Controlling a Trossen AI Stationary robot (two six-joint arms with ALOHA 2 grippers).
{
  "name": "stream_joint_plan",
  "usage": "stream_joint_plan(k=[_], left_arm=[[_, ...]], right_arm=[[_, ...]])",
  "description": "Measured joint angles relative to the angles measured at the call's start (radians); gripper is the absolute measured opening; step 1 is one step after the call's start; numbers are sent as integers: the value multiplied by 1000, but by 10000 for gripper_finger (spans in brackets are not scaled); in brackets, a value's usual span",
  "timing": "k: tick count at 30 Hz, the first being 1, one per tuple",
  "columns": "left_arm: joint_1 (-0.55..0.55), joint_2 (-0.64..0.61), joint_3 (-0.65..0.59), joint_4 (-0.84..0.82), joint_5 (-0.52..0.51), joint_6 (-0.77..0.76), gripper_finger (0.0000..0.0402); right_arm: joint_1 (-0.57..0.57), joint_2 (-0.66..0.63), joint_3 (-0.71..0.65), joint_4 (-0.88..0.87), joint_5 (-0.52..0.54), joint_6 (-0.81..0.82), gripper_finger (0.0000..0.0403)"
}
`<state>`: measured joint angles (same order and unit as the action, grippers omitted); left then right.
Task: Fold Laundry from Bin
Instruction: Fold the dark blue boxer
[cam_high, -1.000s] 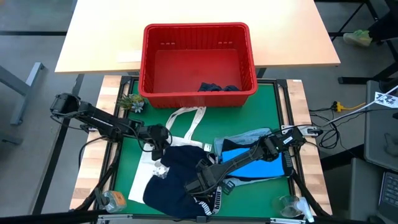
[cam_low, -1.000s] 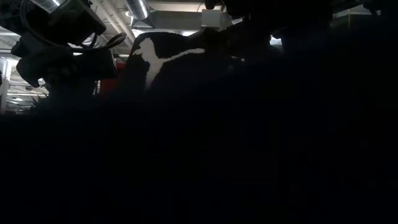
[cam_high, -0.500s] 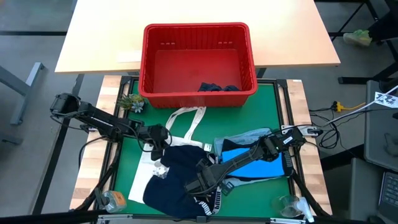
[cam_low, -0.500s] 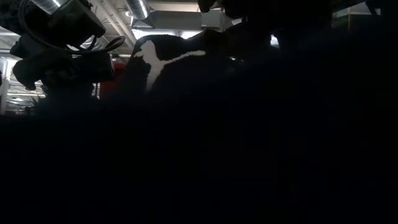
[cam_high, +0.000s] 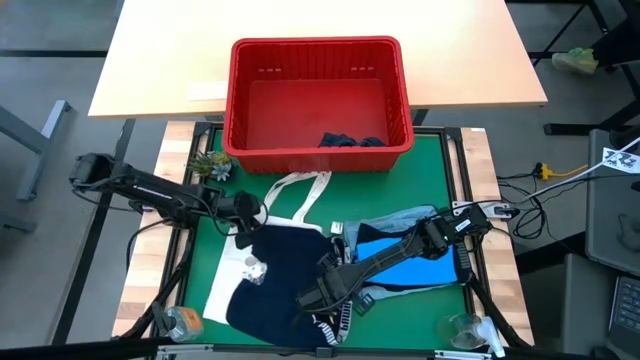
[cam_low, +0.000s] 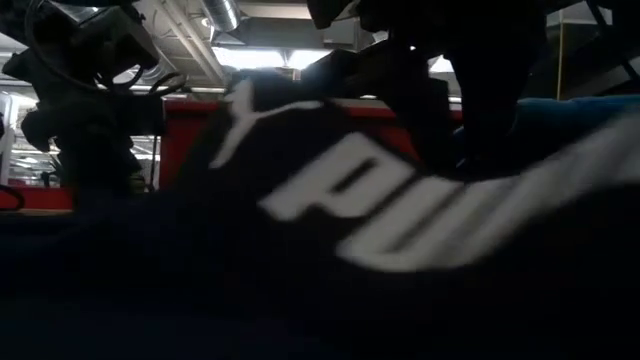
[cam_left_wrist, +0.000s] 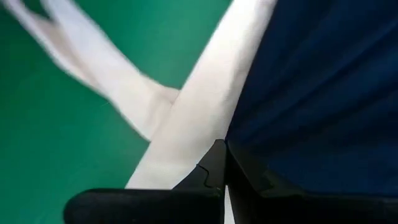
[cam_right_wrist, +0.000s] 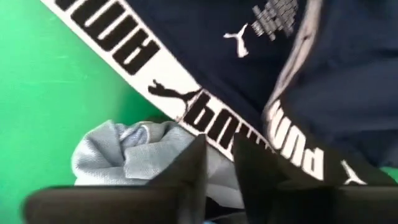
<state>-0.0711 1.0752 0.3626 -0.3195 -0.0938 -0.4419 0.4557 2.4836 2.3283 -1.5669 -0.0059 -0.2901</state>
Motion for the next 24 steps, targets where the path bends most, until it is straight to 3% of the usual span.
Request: stream_joint_plan(k=[5,9,16,24], left_arm=[[39,-77,0,-74,-6,6,0],[64,-137,0,-86,-6,7,0],[134,-222,0,-233,-28,59,0],[170,-232,-2,-266,-27,57,0]], right_arm=[[2,0,0,-3,64,7,150],[-9,0,0,-5,89,7,190],[-83,-48,24,34,51,86,197],[-183,-107,24,56,198,134,194]])
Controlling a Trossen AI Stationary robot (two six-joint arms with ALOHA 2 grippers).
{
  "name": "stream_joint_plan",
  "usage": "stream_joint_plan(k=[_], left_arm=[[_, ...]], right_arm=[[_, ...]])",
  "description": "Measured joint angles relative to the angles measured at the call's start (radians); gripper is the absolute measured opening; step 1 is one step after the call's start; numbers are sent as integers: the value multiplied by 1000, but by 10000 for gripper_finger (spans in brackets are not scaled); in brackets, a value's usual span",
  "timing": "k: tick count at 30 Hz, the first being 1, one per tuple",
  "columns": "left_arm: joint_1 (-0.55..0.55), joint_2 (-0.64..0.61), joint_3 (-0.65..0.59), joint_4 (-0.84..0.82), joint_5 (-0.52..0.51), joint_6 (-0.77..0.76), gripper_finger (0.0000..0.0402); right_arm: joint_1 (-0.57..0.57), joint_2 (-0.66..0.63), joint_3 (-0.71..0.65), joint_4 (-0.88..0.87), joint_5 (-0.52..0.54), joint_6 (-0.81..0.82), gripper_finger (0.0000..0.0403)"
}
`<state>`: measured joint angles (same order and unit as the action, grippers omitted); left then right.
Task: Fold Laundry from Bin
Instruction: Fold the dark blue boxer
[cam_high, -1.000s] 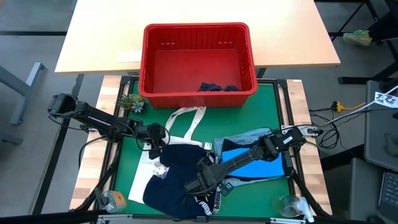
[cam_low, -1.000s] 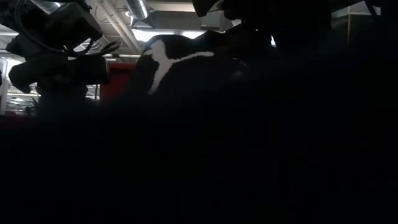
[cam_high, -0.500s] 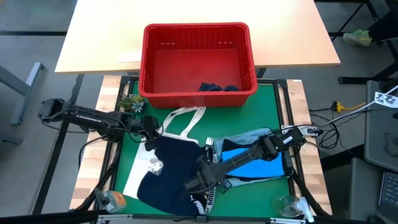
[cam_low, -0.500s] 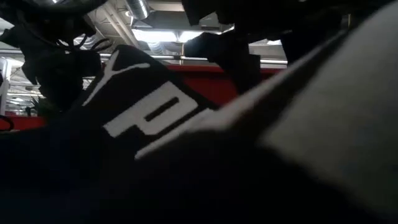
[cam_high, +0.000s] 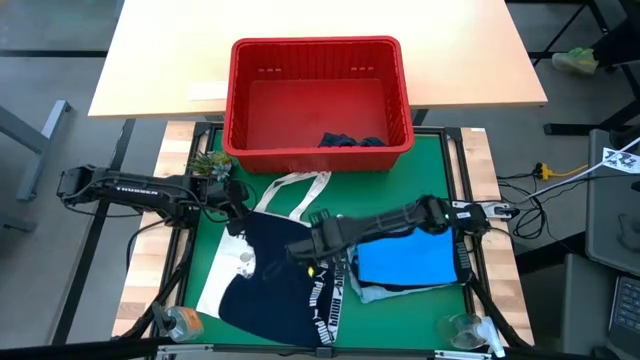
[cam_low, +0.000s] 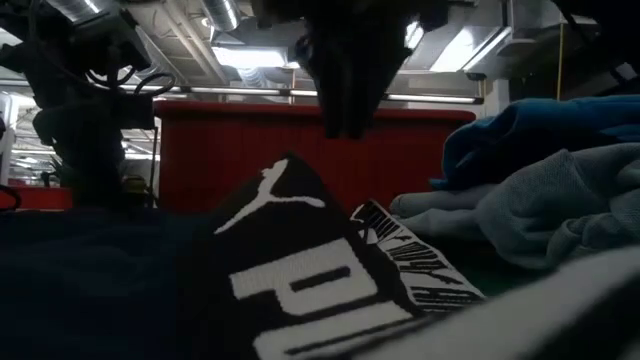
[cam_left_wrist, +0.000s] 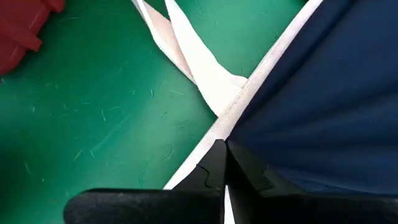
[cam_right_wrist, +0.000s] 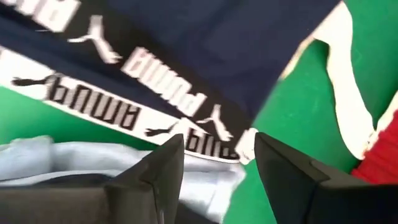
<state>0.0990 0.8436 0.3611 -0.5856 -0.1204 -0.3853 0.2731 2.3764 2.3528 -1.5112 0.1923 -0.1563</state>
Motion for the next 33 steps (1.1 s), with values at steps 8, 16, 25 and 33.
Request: stream_joint_plan(k=[8,16,25,33], left_arm=[[0,0,0,-6,-25,-4,0],[0,0,0,-6,-58,-5,0],[0,0,1,-5,-180,-31,0],[0,0,1,-1,-268,-31,10]], right_arm=[[-82,31,-76,120,-112,0,193],[-115,31,-222,131,-109,-4,193],[-153,28,-356,157,-86,-4,193],[-243,26,-369,155,-53,-5,193]])
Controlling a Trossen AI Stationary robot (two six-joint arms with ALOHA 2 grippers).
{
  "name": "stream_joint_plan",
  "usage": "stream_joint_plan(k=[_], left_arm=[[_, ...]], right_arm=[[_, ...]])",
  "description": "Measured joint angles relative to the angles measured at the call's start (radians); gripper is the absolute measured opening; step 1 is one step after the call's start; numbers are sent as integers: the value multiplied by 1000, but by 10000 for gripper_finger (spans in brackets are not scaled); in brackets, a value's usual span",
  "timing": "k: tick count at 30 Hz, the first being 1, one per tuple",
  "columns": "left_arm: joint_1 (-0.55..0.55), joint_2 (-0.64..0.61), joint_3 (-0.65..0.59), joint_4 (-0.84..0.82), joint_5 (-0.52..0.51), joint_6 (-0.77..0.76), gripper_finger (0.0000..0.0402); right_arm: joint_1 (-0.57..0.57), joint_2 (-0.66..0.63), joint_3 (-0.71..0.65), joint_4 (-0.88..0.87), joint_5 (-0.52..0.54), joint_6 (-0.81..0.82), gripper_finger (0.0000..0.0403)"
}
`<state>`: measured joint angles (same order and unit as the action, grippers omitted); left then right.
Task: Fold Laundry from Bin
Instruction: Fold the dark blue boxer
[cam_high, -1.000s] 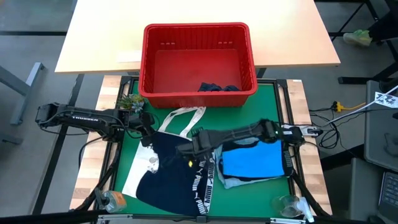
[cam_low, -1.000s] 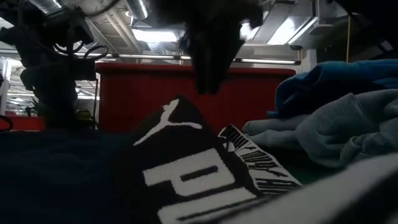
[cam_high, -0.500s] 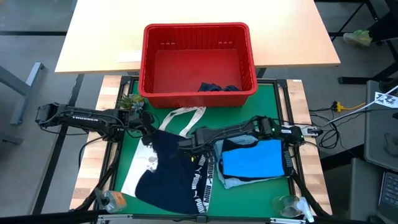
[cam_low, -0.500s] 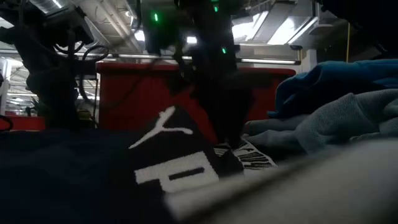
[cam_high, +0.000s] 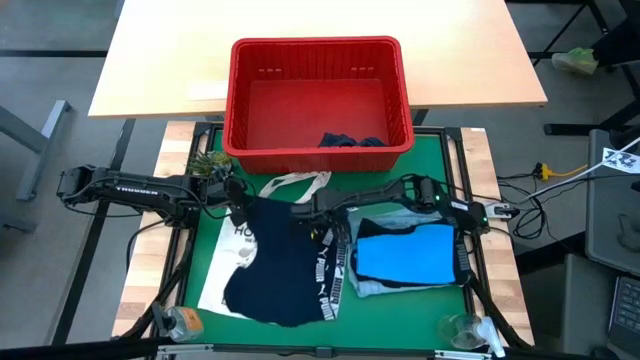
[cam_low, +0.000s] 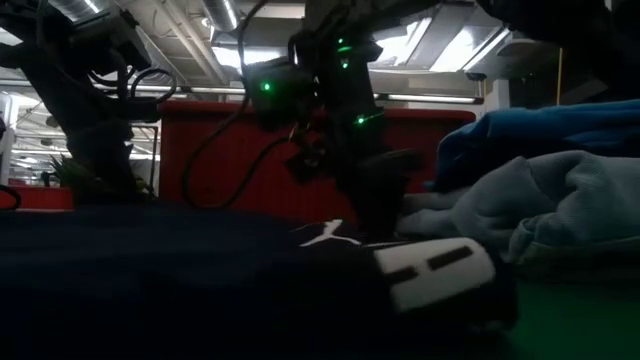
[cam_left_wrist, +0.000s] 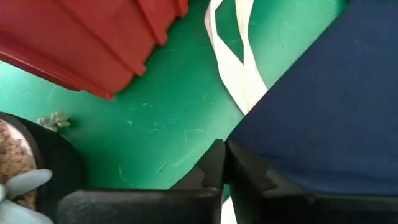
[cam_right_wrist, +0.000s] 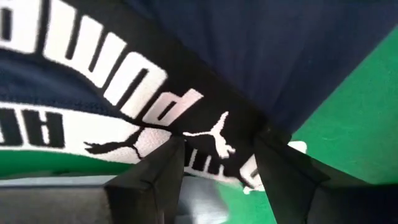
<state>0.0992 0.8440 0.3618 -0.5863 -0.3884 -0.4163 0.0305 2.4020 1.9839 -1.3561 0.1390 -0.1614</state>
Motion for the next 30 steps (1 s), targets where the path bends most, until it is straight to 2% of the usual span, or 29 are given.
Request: stream_joint_plan(k=[5,9,14,19,22,25,30], left_arm=[[0,0,0,1,-13,-1,54],[0,0,0,3,-9,-27,98],[0,-3,0,4,82,-29,133],[0,-3,2,2,178,-33,135],[0,-3,27,-9,228,-49,127],[0,-3,67,-8,283,-33,118],[-4,-3,130,-4,397,-19,108]], right_arm=[[-28,5,21,-26,-5,0,193],[-17,5,68,-36,35,-4,193],[9,0,160,-97,42,-7,193],[41,-4,262,-209,47,-7,193],[72,-5,320,-212,35,-7,193],[117,-6,373,-198,-1,-7,193],[200,-24,365,-133,-108,-8,193]])
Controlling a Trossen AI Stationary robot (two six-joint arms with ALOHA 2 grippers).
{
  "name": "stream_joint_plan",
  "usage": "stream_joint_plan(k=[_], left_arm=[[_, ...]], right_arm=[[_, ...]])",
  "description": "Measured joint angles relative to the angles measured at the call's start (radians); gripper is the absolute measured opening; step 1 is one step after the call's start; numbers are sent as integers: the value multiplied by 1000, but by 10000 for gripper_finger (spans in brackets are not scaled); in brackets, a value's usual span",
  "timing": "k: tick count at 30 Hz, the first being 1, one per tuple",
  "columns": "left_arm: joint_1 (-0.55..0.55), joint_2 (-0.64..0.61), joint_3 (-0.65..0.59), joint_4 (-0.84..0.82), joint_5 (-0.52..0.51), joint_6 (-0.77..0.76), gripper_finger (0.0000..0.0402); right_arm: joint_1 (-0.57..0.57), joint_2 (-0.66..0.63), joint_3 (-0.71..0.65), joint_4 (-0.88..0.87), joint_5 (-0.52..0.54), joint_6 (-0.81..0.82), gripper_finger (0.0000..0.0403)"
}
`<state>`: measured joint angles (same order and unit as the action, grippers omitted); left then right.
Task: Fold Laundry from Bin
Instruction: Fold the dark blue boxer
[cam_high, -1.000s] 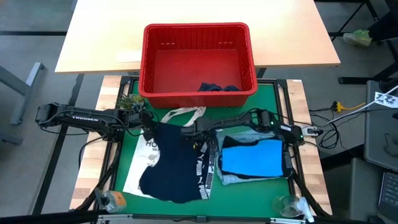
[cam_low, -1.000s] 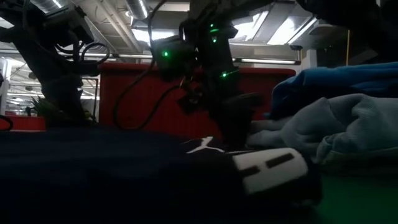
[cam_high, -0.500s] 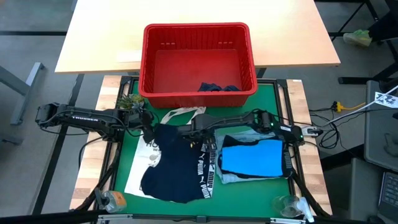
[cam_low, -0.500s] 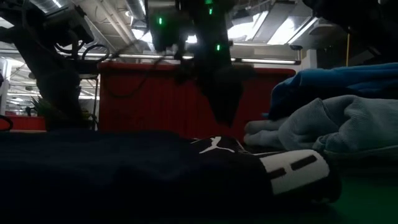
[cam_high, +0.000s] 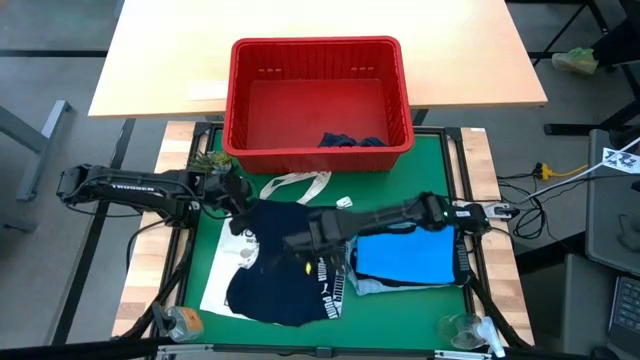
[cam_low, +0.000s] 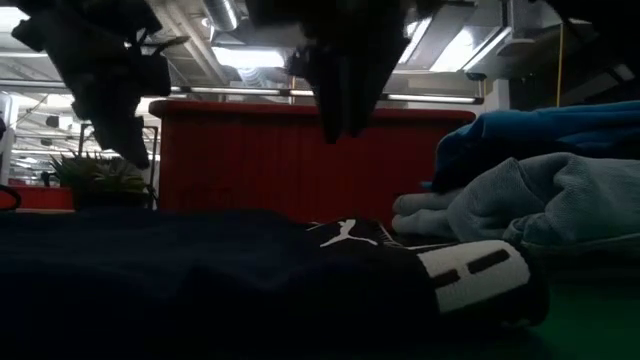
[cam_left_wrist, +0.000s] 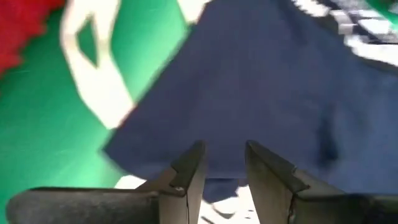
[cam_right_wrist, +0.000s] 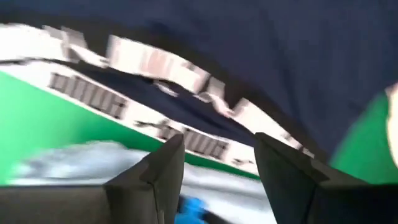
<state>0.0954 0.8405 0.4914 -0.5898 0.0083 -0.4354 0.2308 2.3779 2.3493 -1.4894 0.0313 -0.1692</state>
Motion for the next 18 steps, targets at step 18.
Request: stream_joint_plan(k=[18], left_arm=[[-323,4,7,96,352,-86,162]], right_arm=[[353,23,-2,277,-94,-64,193]])
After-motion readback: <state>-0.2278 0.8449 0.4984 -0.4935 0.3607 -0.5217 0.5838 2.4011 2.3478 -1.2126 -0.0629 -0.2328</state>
